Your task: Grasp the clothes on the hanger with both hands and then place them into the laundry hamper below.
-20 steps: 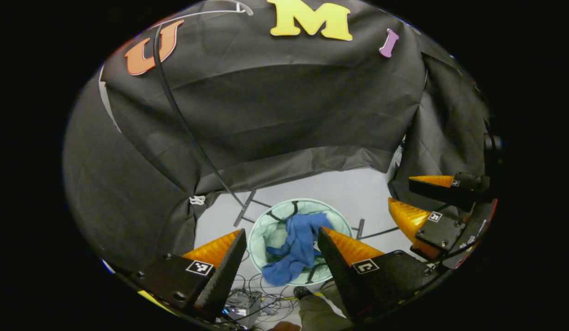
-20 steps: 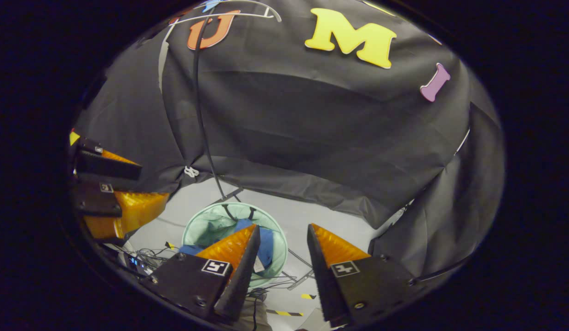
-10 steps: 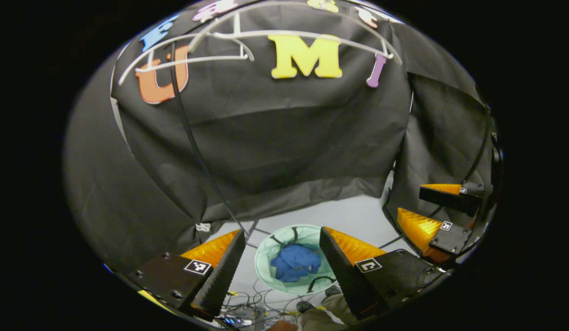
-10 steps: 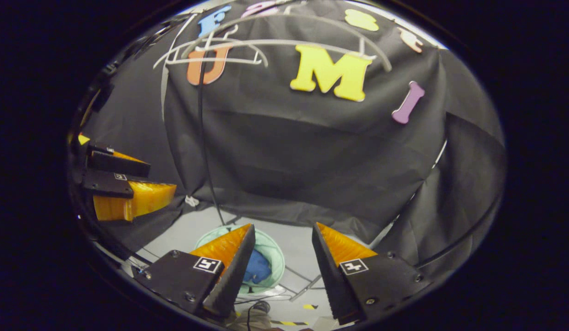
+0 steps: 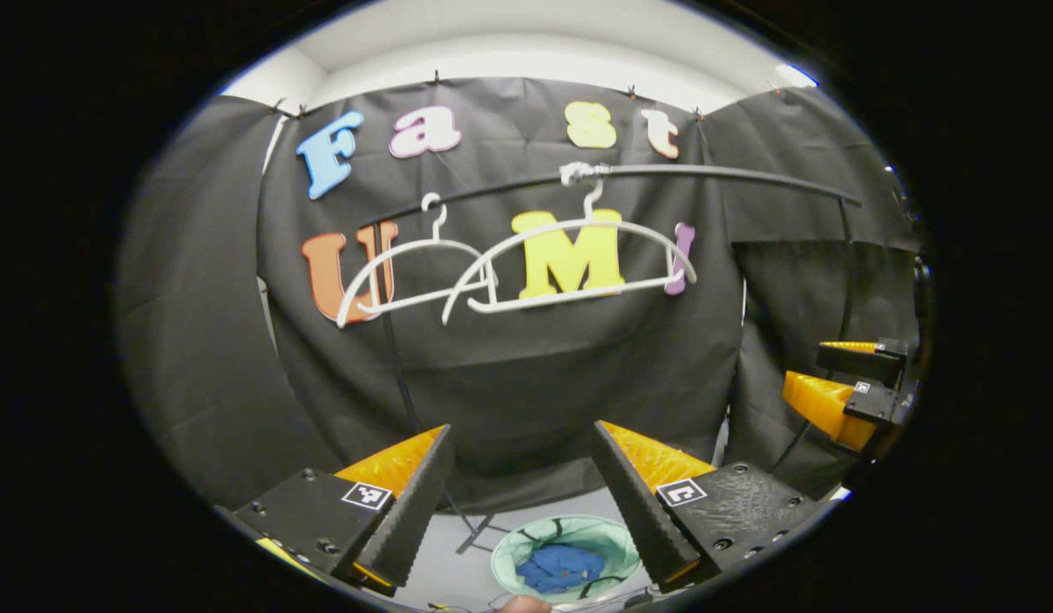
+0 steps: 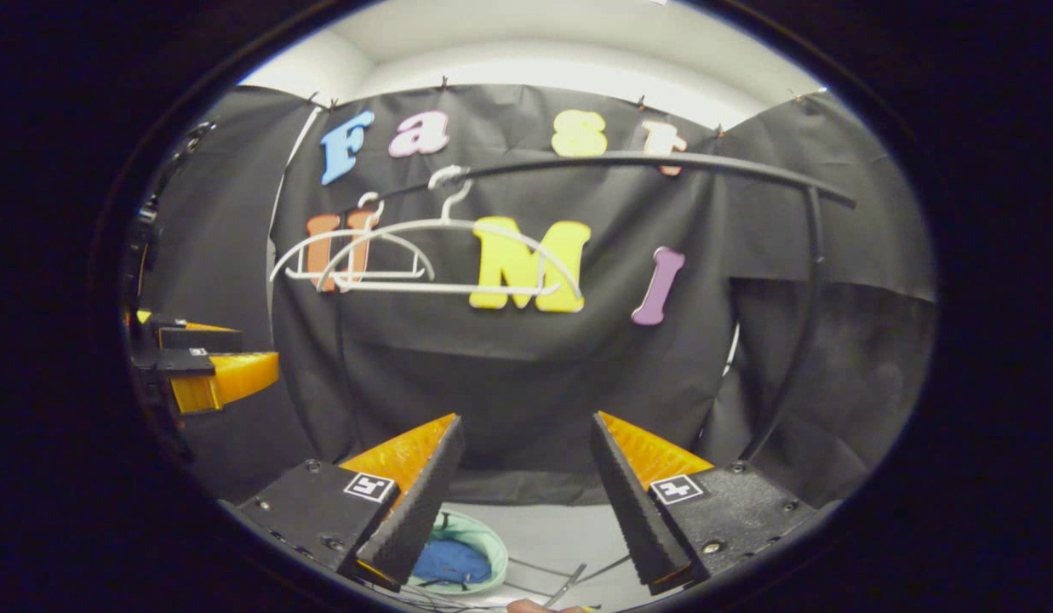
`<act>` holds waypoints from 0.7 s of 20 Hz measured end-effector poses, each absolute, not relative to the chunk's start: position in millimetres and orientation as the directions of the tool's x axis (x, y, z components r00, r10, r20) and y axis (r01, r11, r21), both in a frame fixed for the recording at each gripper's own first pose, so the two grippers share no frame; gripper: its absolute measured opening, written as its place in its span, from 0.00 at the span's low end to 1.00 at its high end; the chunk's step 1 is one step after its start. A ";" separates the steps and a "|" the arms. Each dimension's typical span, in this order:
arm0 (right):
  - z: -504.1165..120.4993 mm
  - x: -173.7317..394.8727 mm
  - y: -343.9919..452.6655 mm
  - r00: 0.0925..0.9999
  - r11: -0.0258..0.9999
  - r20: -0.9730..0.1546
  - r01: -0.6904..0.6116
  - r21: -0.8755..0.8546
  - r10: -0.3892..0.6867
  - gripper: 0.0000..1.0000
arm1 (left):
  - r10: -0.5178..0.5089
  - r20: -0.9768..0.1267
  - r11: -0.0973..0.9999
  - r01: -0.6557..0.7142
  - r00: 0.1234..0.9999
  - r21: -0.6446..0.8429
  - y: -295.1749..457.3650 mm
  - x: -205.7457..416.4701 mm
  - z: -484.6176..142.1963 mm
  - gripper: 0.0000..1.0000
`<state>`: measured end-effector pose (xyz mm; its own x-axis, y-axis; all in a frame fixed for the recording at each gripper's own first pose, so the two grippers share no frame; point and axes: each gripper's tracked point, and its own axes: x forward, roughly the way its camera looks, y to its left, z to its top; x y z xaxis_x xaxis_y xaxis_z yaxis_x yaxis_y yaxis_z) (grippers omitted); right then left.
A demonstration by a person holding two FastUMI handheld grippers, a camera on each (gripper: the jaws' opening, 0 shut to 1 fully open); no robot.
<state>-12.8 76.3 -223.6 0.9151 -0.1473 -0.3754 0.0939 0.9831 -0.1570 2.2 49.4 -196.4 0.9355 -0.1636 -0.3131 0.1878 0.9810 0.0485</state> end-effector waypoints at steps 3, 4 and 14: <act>-183.2 -17.3 70.8 0.947 0.985 -0.288 0.102 -0.141 -0.140 0.99 | -0.142 -0.205 0.985 0.159 0.968 0.066 51.2 -12.2 -149.1 0.95; -170.7 -18.8 70.4 0.955 0.987 -0.268 0.094 -0.132 -0.126 0.98 | -0.137 -0.175 0.987 0.150 0.975 0.062 49.7 -15.7 -132.7 0.95; -101.8 -54.7 59.0 0.981 0.996 -0.194 0.006 -0.094 -0.024 1.00 | -0.027 -0.029 0.998 0.029 0.999 0.048 56.8 -78.6 -48.3 0.99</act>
